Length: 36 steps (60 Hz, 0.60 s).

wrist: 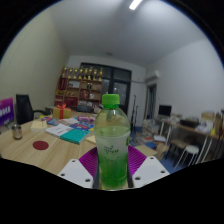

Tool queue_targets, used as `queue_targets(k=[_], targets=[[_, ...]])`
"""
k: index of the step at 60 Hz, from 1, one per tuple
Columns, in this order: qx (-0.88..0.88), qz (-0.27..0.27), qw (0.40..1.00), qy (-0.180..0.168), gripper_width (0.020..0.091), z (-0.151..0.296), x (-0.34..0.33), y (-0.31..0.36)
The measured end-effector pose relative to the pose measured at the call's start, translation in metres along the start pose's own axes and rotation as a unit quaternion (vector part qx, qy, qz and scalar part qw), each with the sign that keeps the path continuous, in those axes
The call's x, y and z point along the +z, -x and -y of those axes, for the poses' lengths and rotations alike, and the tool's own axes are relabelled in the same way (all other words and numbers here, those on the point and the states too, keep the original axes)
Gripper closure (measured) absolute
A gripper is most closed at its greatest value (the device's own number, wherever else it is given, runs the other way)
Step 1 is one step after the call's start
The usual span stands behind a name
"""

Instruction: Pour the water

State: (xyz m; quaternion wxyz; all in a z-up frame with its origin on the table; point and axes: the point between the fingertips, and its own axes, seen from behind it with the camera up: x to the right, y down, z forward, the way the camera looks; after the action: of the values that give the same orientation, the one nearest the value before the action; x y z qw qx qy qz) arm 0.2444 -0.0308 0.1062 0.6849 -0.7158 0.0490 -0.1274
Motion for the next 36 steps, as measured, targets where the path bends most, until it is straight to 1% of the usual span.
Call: queue_targets(k=[3,4,11,12,16,20,21,22,27,30,31,36], targets=[[-0.044,0.005,0.999,-0.010,0.0716,0.020,0.001,0.015],[-0.059,0.004,0.998,-0.015,0.0716,0.028,0.001,0.031],[-0.178,0.022,0.983,-0.048,0.0717,0.092,0.003,0.077],[-0.200,0.018,0.978,-0.056,0.0716,0.097,0.008,0.099],[-0.296,0.026,0.952,-0.078,0.0716,0.130,0.010,0.148],[-0.399,0.037,0.911,-0.096,0.0717,0.156,0.008,0.192],[-0.425,0.044,0.898,-0.100,0.0717,0.159,0.013,0.199],[-0.450,0.041,0.886,-0.104,0.0719,0.154,0.023,0.221],[-0.581,0.042,0.804,-0.119,0.0715,0.151,0.033,0.282],[-0.648,0.047,0.750,-0.124,0.0717,0.150,0.028,0.300],[-0.667,0.047,0.733,-0.125,0.0717,0.142,0.046,0.313],[-0.755,0.046,0.640,-0.134,0.0715,0.123,0.051,0.350]])
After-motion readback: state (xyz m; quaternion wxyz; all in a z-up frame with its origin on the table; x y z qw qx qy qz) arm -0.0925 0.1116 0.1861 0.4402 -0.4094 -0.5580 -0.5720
